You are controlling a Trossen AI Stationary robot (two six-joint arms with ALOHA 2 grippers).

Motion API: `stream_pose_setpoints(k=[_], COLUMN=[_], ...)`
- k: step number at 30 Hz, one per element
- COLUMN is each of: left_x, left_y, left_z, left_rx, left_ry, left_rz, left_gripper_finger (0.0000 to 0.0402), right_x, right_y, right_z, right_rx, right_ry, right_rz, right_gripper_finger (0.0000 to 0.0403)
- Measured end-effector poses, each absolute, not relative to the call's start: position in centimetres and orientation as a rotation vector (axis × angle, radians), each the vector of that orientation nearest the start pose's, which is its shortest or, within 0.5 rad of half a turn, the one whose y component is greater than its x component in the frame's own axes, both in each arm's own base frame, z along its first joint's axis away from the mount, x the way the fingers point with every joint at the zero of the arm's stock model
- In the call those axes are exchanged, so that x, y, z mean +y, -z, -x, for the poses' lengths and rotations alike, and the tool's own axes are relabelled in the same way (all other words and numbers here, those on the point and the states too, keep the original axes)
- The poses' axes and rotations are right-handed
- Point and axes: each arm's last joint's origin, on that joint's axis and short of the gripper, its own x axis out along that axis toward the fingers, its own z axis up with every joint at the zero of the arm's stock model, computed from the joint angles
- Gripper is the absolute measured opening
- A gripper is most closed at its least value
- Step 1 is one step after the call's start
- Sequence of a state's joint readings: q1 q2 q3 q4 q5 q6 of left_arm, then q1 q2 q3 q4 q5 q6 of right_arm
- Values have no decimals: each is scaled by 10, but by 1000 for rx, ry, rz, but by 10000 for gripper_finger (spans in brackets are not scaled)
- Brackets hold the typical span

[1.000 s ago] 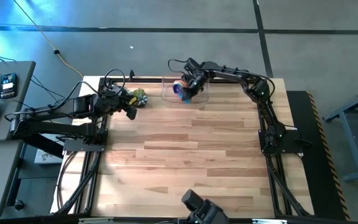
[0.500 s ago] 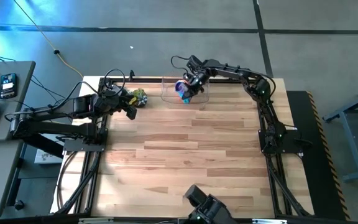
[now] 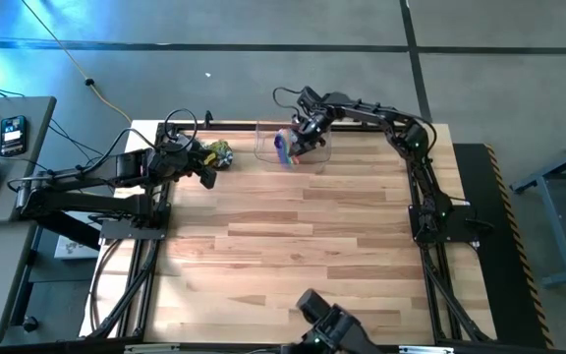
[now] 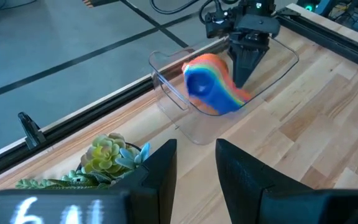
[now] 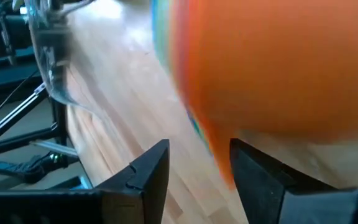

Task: Nest measuring cups in basket
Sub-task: Put the nested measuring cups into the transparent bin, then return to Home Position

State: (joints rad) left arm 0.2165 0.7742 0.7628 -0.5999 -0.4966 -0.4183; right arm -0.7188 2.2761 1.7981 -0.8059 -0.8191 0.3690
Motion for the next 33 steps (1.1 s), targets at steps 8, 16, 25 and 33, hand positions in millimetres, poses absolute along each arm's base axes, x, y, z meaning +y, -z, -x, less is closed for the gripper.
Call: stream_pose_setpoints(k=[8,16,25,33], left_x=[46,46,46,48], left_y=[-292,-292,-292,-292], left_z=[-147,-147,-147,-145], left_rx=[463,463,464,483], left_ry=[-806,-807,-809,-850], left_rz=[300,300,299,198], left_gripper_finger=[104,104,104,104], right_x=[-294,-294,-291,-280], right_y=[-161,-161,-181,-218], right_z=[-356,-354,-348,-342], right_rx=[952,962,979,959], right_ry=[129,138,216,256], right_rz=[-1241,-1255,-1175,-1069], right_gripper_finger=[148,145,145,145])
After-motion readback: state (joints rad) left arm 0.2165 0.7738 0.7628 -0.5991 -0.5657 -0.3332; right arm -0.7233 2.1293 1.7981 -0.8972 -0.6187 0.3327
